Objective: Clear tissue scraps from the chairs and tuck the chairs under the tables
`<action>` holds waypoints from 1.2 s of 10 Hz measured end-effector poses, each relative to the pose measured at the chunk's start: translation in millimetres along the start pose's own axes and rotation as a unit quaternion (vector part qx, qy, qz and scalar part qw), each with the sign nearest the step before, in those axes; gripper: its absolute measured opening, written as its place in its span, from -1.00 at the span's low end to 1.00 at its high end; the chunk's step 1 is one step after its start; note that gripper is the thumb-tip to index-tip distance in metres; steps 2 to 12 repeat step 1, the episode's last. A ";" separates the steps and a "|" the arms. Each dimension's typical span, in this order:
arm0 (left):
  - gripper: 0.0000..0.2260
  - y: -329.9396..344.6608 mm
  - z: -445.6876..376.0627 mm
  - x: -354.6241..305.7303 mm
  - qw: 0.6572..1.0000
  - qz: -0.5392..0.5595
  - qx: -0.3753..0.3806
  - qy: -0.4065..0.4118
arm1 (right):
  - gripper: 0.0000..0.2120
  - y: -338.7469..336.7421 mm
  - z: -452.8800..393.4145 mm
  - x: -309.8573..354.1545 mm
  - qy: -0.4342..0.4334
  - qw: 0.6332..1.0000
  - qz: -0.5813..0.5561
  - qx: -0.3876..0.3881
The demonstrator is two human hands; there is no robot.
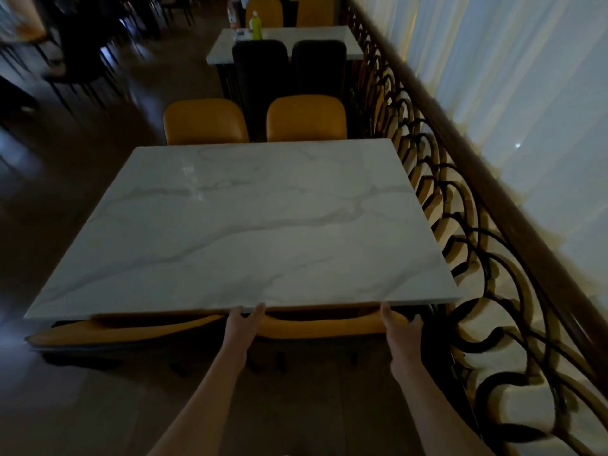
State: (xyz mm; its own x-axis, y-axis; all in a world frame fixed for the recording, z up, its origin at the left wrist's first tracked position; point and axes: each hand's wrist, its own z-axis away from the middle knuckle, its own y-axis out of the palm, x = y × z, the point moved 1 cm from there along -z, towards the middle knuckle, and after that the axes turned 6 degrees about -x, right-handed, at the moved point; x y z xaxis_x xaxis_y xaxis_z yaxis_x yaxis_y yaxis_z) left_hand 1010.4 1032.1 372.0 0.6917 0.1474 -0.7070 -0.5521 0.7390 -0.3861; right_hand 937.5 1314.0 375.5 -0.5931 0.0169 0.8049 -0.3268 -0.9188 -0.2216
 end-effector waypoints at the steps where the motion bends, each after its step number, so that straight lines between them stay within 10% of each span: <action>1: -0.32 -7.1 12.0 -34.6 0.995 0.002 0.000 0.095 | -0.11 -1.3 6.7 33.5 -0.126 0.990 0.047 0.034; 12: -0.32 -7.1 12.0 -34.6 0.995 0.002 0.000 0.095 | -0.11 -1.3 6.7 33.5 -0.126 0.990 0.047 0.034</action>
